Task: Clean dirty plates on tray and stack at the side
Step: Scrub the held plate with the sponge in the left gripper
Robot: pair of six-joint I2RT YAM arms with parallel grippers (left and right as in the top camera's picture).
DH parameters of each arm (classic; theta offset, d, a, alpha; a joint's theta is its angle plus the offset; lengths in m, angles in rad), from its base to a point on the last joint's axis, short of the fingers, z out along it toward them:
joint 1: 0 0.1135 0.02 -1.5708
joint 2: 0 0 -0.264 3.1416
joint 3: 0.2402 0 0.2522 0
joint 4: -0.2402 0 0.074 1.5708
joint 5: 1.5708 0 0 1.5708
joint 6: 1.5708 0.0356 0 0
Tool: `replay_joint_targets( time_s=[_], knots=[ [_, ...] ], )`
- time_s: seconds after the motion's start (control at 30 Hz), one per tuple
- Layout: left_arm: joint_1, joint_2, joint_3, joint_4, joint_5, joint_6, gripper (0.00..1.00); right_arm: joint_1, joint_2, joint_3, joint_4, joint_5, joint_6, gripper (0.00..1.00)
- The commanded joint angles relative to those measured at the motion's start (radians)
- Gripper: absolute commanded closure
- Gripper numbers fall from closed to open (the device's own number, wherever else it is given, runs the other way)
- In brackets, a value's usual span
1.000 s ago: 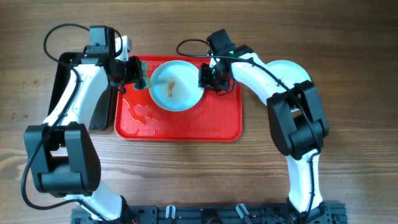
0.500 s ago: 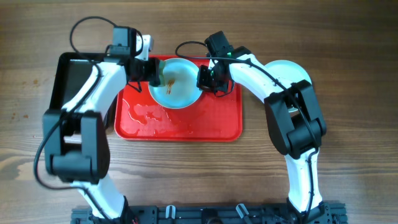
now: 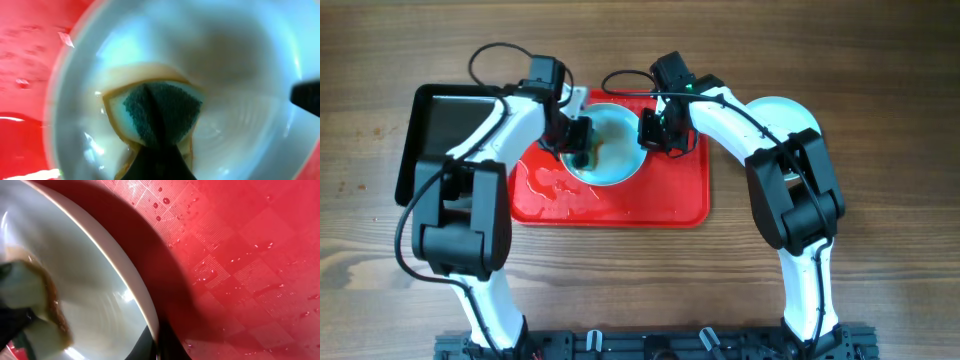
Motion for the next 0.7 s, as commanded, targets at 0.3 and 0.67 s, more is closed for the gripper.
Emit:
replay_joint_targets(
  time_s=[0.3,0.67],
  knots=[
    [-0.118,0.043,-0.02,0.27,-0.05,-0.119,0.96,0.02,0.024,-0.009,0.006,-0.041,-0.015,0.96],
    [-0.041,0.125,-0.02,0.145,-0.468,-0.572,0.96,0.02,0.024,-0.009,0.006,-0.04,-0.018,0.96]
  ],
)
